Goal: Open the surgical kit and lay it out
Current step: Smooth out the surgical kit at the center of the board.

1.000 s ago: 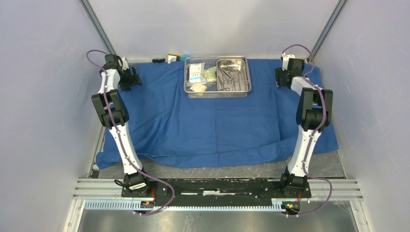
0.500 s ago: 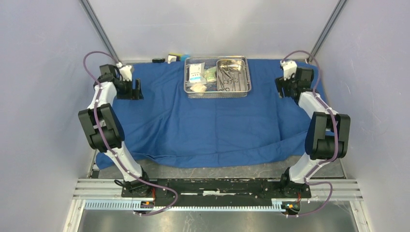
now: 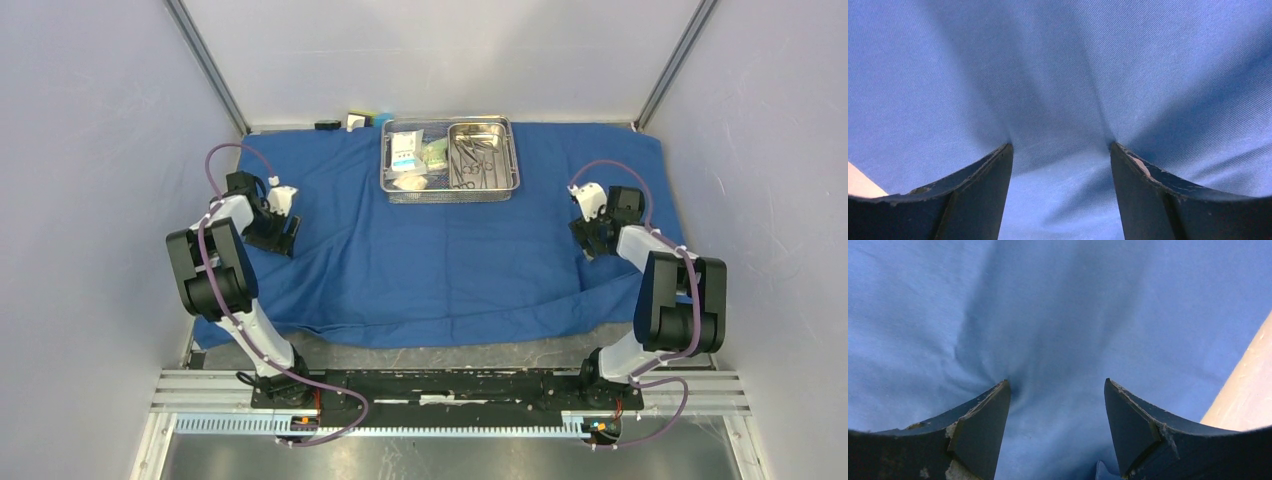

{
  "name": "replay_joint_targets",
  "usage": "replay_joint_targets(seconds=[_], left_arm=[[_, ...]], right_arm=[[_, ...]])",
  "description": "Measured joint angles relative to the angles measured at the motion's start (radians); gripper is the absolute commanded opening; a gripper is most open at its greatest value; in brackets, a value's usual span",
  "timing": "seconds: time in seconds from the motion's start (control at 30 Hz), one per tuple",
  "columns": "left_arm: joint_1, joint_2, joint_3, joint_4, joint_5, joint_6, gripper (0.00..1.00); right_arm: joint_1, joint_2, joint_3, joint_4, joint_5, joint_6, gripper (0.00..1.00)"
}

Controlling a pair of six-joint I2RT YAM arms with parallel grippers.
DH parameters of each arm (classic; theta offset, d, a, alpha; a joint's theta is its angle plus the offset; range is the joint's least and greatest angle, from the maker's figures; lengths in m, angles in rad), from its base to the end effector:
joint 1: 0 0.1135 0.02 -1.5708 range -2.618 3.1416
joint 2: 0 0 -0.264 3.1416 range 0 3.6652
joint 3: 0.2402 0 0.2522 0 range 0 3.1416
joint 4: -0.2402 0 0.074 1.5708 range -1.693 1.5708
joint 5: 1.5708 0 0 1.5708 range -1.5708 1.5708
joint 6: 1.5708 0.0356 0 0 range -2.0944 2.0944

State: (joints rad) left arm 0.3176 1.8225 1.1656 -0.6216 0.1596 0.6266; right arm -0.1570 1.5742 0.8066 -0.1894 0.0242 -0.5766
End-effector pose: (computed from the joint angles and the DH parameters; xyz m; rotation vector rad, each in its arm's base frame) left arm 0.3322 0.1032 0.1626 0.4650 2.7710 -0.0120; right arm 0.2981 -0.0481 0.1610 -0.5232 2.5045 -0.3197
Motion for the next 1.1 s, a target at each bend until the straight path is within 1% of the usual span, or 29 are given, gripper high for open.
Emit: replay_joint_targets(seconds=[0.3,0.57,0.73,0.83,1.1], left_arm=[[0.021,-0.026,-0.029,0.042,-0.095,0.049,0.77],[0.037,-0.022,-0.017,0.055,-0.19,0.067,0.77],[0.046,-0.019,-0.012,0.043,-0.239,0.082,0.77],[0.054,-0.015,0.009,0.008,-0.247,0.082,0.78],[0.057,-0.015,0.159,-0.072,-0.221,0.078,0.8]], right_arm=[[-0.093,-0.038,-0.056,0.047,0.005,-0.078,0.74],[-0.109,-0.059,-0.072,0.035,0.035,-0.125,0.74],[-0.12,-0.09,-0.082,-0.032,0.068,-0.14,0.74],[-0.126,-0.119,-0.089,-0.097,0.074,-0.14,0.74],[-0.128,-0.248,-0.137,-0.27,0.092,-0.14,0.74]])
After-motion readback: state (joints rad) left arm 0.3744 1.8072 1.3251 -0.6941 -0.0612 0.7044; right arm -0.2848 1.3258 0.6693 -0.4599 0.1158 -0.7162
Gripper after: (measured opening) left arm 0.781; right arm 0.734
